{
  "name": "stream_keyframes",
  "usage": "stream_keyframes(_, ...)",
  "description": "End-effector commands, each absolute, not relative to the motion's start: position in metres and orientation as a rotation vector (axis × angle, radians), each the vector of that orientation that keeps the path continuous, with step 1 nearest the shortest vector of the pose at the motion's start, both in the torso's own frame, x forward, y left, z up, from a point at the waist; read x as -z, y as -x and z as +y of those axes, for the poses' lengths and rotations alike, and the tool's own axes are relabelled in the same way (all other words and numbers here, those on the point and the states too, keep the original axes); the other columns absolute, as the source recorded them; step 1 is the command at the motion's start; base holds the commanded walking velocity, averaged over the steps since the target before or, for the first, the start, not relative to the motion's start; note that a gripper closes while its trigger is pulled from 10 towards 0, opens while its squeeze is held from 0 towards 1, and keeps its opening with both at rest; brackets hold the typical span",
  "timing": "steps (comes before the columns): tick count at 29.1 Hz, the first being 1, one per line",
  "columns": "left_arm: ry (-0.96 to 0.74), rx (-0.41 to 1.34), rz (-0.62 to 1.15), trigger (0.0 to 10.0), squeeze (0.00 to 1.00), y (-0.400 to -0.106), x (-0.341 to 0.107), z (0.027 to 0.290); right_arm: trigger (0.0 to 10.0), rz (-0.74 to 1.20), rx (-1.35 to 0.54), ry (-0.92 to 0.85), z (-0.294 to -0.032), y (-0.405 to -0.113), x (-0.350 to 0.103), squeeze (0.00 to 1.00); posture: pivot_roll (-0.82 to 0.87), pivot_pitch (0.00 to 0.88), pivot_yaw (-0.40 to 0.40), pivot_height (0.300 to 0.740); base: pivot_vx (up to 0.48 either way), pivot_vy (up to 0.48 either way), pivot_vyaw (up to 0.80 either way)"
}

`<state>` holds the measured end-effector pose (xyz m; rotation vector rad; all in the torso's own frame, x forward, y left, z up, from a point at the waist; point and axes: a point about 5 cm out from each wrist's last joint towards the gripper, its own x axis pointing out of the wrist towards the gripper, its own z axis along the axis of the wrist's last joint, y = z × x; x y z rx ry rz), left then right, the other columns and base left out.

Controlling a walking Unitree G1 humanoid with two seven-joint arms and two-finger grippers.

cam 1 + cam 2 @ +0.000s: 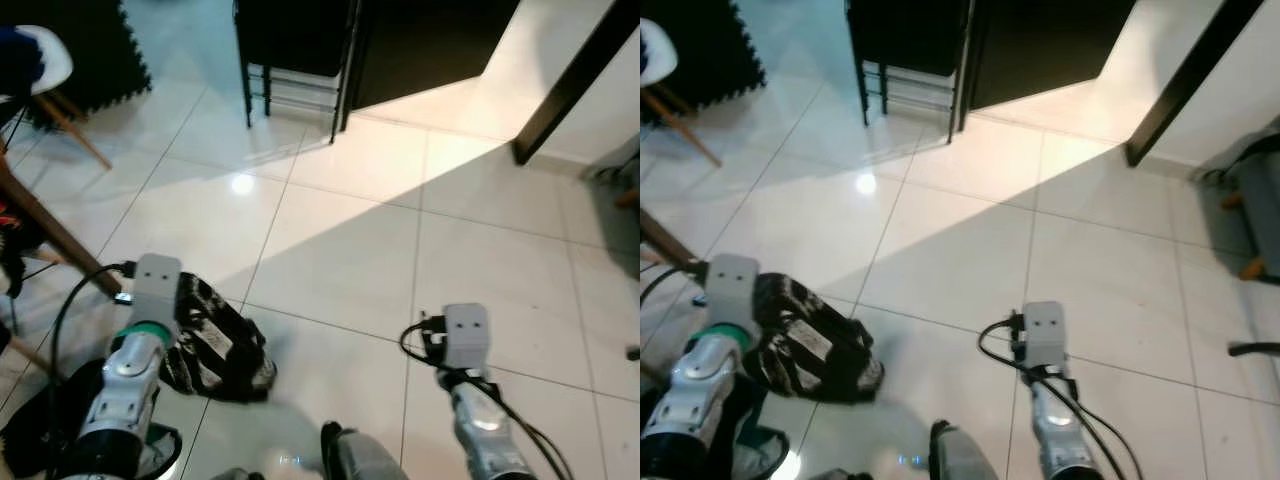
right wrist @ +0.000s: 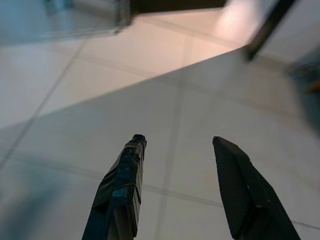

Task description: Hang hanger

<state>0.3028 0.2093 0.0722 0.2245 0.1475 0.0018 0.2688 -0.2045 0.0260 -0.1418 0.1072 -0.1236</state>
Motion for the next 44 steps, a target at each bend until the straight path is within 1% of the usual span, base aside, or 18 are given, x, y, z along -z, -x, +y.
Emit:
stream_keyframes(1, -0.235, -0.006, 0.146, 10.0, 0.00, -0.301, -0.072, 0.213, 10.0, 0.138, 0.136, 0.121, -0.204, -0.263, -0.019, 0.00, -0.01, 0.075, 0.050, 0.740, 0.000, 0.000, -0.80)
stream_keyframes(4, -0.230, -0.008, 0.152, 10.0, 0.00, -0.304, -0.071, 0.212, 10.0, 0.128, 0.144, 0.123, -0.202, -0.269, -0.021, 0.00, -0.03, 0.049, 0.061, 0.740, 0.000, 0.000, -0.80)
stream_keyframes(7, -0.228, 0.000, 0.154, 10.0, 0.00, -0.305, -0.070, 0.210, 10.0, 0.117, 0.139, 0.135, -0.199, -0.271, -0.023, 0.00, -0.05, 0.043, 0.075, 0.740, 0.000, 0.000, -0.80)
stream_keyframes(16, -0.224, 0.044, 0.143, 10.0, 0.00, -0.313, -0.076, 0.205, 10.0, 0.125, 0.177, 0.128, -0.204, -0.263, -0.019, 0.00, -0.07, 0.035, 0.095, 0.740, 0.000, 0.000, -0.80)
stream_keyframes(22, -0.112, 0.158, 0.159, 10.0, 0.00, -0.319, -0.079, 0.185, 10.0, 0.126, 0.198, 0.126, -0.205, -0.257, -0.016, 0.00, -0.10, 0.035, 0.114, 0.740, 0.000, 0.000, -0.80)
stream_keyframes(23, -0.100, 0.209, 0.147, 10.0, 0.00, -0.323, -0.084, 0.175, 10.0, 0.106, 0.198, 0.139, -0.205, -0.256, -0.019, 0.00, -0.12, 0.030, 0.121, 0.740, 0.000, 0.000, -0.80)
stream_keyframes(26, -0.095, 0.234, 0.137, 10.0, 0.00, -0.326, -0.088, 0.170, 10.0, 0.093, 0.202, 0.143, -0.205, -0.256, -0.021, 0.00, -0.13, 0.024, 0.128, 0.740, 0.000, 0.000, -0.80)
stream_keyframes(27, -0.095, 0.260, 0.124, 10.0, 0.00, -0.331, -0.092, 0.164, 10.0, 0.070, 0.211, 0.146, -0.207, -0.256, -0.025, 0.00, -0.16, 0.015, 0.144, 0.740, 0.000, 0.000, -0.80)
stream_keyframes(29, -0.109, 0.286, 0.118, 10.0, 0.00, -0.334, -0.093, 0.158, 10.0, 0.043, 0.224, 0.150, -0.209, -0.256, -0.030, 0.00, -0.18, 0.012, 0.151, 0.740, 0.000, 0.000, -0.80)
stream_keyframes(34, -0.124, 0.330, 0.113, 10.0, 0.00, -0.337, -0.094, 0.148, 10.0, 0.009, 0.253, 0.155, -0.214, -0.255, -0.037, 0.00, -0.22, 0.012, 0.171, 0.740, 0.000, 0.000, -0.80)
stream_keyframes(36, -0.121, 0.368, 0.107, 10.0, 0.00, -0.340, -0.095, 0.136, 10.0, -0.027, 0.288, 0.155, -0.218, -0.252, -0.044, 0.00, -0.24, 0.012, 0.183, 0.740, 0.000, 0.000, -0.80)
stream_keyframes(41, -0.116, 0.387, 0.100, 10.0, 0.00, -0.342, -0.098, 0.131, 10.0, -0.045, 0.301, 0.155, -0.219, -0.250, -0.047, 0.00, -0.24, 0.012, 0.183, 0.740, 0.000, 0.000, -0.80)
stream_keyframes(43, -0.099, 0.428, 0.081, 10.0, 0.00, -0.348, -0.106, 0.119, 10.0, -0.091, 0.325, 0.175, -0.221, -0.247, -0.058, 0.00, -0.29, 0.020, 0.214, 0.740, 0.000, 0.000, -0.80)
stream_keyframes(44, -0.099, 0.428, 0.081, 10.0, 0.00, -0.348, -0.106, 0.119, 10.0, -0.091, 0.325, 0.175, -0.221, -0.247, -0.058, 0.00, -0.29, 0.020, 0.214, 0.740, 0.000, 0.000, -0.80)
